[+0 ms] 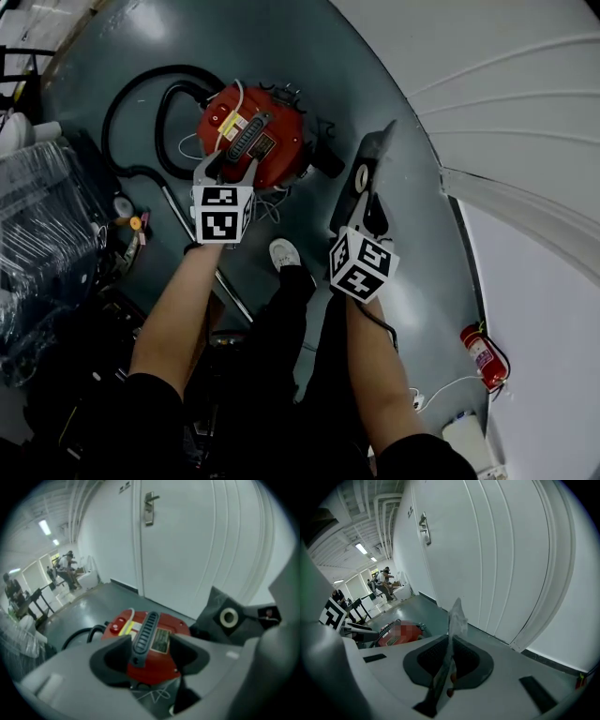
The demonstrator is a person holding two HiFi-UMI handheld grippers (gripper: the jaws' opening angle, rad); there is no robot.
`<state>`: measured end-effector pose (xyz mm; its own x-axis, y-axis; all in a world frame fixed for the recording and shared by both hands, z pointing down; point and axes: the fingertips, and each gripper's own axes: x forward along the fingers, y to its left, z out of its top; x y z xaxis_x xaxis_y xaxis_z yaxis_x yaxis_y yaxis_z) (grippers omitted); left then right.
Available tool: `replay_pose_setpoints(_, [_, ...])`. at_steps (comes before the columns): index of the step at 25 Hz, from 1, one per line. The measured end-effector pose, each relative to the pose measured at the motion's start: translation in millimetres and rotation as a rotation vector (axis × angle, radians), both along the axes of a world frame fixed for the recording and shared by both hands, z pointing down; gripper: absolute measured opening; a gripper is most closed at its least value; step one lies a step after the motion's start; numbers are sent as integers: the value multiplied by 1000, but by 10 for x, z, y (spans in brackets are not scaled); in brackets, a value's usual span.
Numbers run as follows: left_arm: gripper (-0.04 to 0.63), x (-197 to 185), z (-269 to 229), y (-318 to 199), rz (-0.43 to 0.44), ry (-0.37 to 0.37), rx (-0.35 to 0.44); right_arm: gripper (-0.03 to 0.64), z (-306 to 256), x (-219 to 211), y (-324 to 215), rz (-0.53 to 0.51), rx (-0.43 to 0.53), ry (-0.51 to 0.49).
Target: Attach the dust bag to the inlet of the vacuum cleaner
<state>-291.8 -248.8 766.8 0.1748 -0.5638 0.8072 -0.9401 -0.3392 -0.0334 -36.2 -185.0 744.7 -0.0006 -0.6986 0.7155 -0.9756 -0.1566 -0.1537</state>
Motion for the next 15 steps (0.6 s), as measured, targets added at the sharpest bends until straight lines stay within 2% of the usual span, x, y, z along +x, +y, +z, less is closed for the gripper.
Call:
replay_pose_setpoints(3, [245,-98,190,-92,35,-56,-19,17,200,-66,15,13,-36,6])
replay_pose_setpoints(6, [245,-159,313,-175,60,-80,-33,17,391,-122,41,29,-72,6])
replay_pose_setpoints(9, [245,-156,386,-243,123,-77,-56,17,609,-149,47,71,-113,-16])
replay_pose_setpoints(13, [169,-64,432,-226,192,-52,-107,17,825,-137,-64,116,-146,-35])
replay_pose_setpoints(15, [164,-49,443,-215,205,-44,-127,17,882,-162,-119,122,-153,-40])
